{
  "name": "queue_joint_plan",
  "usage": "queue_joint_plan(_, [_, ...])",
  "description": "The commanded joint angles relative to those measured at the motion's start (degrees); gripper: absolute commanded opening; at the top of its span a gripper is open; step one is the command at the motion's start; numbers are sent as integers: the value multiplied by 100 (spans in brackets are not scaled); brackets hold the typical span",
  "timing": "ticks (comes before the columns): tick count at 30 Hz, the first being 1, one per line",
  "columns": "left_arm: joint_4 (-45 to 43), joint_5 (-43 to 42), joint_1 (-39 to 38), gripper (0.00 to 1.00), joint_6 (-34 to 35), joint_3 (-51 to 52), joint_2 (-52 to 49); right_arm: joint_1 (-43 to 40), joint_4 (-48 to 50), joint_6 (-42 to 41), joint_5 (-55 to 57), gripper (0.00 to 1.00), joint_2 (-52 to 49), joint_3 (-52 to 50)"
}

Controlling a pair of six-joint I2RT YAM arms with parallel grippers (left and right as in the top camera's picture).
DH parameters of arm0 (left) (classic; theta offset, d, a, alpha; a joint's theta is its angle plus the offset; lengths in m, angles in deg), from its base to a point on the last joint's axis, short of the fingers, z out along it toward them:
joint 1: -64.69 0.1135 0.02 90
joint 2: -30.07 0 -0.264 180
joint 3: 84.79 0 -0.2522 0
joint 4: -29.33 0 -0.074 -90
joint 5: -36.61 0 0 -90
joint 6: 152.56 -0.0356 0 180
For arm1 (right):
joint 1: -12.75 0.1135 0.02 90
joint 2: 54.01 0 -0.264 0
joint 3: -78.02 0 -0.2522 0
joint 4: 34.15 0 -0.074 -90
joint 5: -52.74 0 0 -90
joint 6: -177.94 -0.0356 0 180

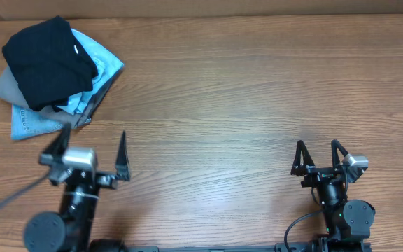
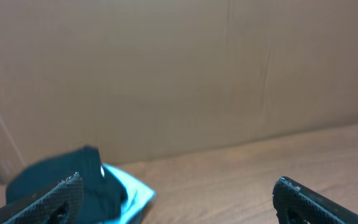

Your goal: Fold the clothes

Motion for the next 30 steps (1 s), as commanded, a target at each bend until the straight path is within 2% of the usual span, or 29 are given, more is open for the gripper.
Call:
queue_joint_plan(1, [-61, 101, 55, 100, -79, 686, 704, -44, 37, 0, 31, 100, 57, -59])
queue_joint_plan(6, [-520, 98, 103, 100, -74, 1609, 1506, -44, 37, 0, 31, 100, 57, -59])
queue_joint_plan(10, [-1388, 114, 109, 100, -76, 2236, 1513, -44, 35, -2, 31, 100, 57, -59])
queue_joint_plan(17, [-2214, 118, 22, 100, -76, 3279, 1513, -44, 37, 0, 31, 100, 57, -59])
queue_joint_plan(21, [-1663, 101, -11, 100, -74, 3388, 1513, -44, 37, 0, 31, 100, 57, -59])
queue_joint_plan(30, [-1279, 63, -11, 100, -55, 3388, 1504, -44, 37, 0, 31, 100, 57, -59])
